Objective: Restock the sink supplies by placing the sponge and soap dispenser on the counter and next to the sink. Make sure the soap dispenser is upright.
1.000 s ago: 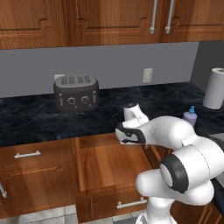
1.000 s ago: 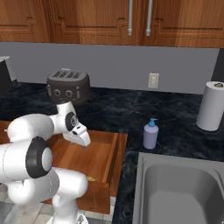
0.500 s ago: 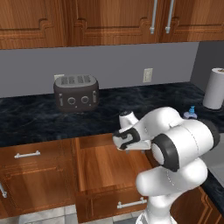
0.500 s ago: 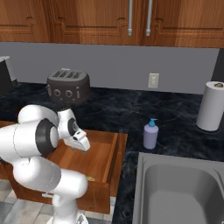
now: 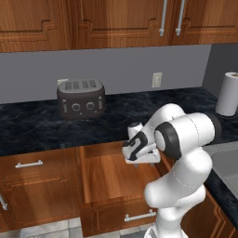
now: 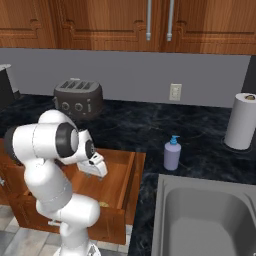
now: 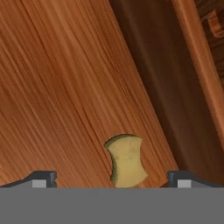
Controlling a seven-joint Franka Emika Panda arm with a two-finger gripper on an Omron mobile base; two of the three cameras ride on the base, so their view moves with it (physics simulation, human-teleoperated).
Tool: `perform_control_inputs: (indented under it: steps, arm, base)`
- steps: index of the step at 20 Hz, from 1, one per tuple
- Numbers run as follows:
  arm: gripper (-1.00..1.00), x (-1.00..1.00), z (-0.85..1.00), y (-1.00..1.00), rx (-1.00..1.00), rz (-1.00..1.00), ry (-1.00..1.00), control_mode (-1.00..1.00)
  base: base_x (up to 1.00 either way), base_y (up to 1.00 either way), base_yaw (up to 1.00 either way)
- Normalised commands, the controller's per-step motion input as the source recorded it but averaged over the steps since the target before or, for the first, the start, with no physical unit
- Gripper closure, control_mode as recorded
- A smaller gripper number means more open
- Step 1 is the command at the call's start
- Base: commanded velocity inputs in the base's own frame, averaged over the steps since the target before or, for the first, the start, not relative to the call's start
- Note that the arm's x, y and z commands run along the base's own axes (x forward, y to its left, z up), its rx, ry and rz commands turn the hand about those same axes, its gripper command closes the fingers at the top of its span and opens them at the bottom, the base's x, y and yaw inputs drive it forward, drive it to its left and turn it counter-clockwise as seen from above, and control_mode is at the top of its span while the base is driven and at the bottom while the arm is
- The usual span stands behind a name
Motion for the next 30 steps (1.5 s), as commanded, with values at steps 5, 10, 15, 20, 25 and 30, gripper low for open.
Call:
perform_control_inputs:
  steps: [5,10,15,20,25,30]
  arm:
    - [-1.00,0.08,-0.37,-0.03,0.02,0.00,0.05,-1.00]
    - [-1.00,0.01,-0.27,-0.17,0.08,0.00,0.01,-1.00]
    - [-1.00,0.00,-0.25,-0.17,0.08,0.00,0.00,-1.00]
    - [-1.00,0.03,-0.06,0.00,0.00,0.00,0.00,-1.00]
    - [-1.00,0.01,-0.01,-0.01,0.01,0.00,0.00,-1.00]
    - [-1.00,-0.01,-0.15,-0.09,0.04,0.00,0.00,-1.00]
  base:
    - [0.00,0.00,0.00]
    - [0.00,0.00,0.00]
    - [0.00,0.00,0.00]
    - [0.00,0.00,0.00]
    - [0.00,0.00,0.00]
    - [0.00,0.00,0.00]
